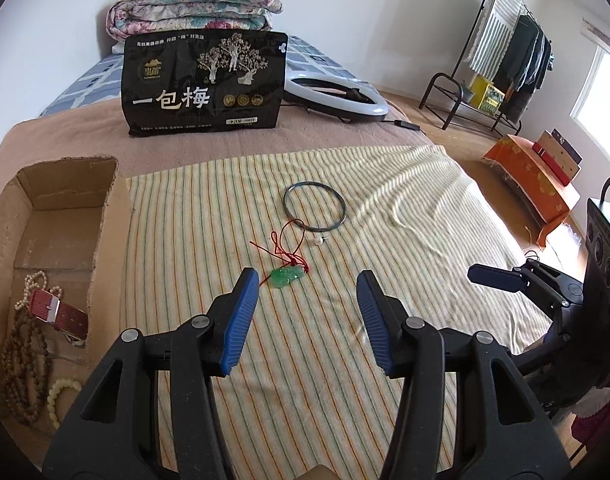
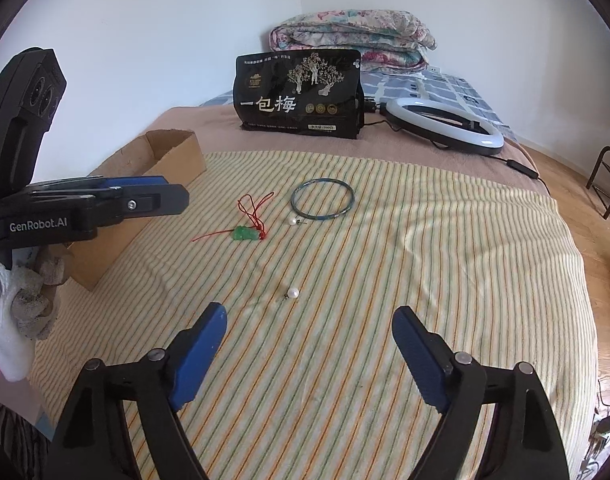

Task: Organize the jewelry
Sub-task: 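Move the left tool to the green jade pendant while the right tool approaches the pearl bead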

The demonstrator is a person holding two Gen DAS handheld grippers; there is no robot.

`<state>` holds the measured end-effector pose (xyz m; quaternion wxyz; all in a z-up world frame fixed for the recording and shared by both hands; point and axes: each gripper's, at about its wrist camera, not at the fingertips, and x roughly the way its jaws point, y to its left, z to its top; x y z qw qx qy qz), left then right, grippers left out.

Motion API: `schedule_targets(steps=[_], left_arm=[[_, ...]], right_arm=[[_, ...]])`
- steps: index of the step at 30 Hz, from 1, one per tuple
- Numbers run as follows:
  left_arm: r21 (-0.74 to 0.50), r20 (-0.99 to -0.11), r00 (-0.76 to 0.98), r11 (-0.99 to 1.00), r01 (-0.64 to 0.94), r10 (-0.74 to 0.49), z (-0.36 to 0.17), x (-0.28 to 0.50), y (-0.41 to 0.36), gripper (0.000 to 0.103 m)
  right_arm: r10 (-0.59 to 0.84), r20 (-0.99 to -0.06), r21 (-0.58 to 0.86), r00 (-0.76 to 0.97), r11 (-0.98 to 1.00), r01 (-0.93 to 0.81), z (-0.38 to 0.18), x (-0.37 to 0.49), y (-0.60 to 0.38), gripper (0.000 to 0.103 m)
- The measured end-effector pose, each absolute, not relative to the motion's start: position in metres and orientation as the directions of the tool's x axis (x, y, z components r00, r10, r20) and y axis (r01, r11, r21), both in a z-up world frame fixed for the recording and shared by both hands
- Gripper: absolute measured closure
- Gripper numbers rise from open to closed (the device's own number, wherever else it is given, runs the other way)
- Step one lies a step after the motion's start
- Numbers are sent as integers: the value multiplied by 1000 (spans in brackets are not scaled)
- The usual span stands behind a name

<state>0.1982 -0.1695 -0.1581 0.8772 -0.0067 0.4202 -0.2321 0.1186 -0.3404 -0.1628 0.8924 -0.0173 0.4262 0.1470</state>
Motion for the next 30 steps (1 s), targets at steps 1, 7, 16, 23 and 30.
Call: schedule_targets(steps=[1,7,16,23,30], left_arm=[[-198,-739,540,896,398,-403,-162,200,-172,51],[-174,-764,531,909,378,-367,-187,215,-178,51],[-114,-775,539,912,394,-330,-208,227,-188,51],[-110,-785,529,914,391,-321,-220,238,-195,51],[-71,-790,538,915,396,-294,-226,241,-204,51]], right_arm=[[251,-767,98,591,956,-278,-165,120,-341,21],[281,-777,135,563,948,-287,-178,130,-342,34],[309,-789,152,532,936,-317,-194,143,-335,48],[310,-798,140,516,929,-342,-203,150,-328,60],[308,-796,140,521,931,-336,-206,156,-328,64]])
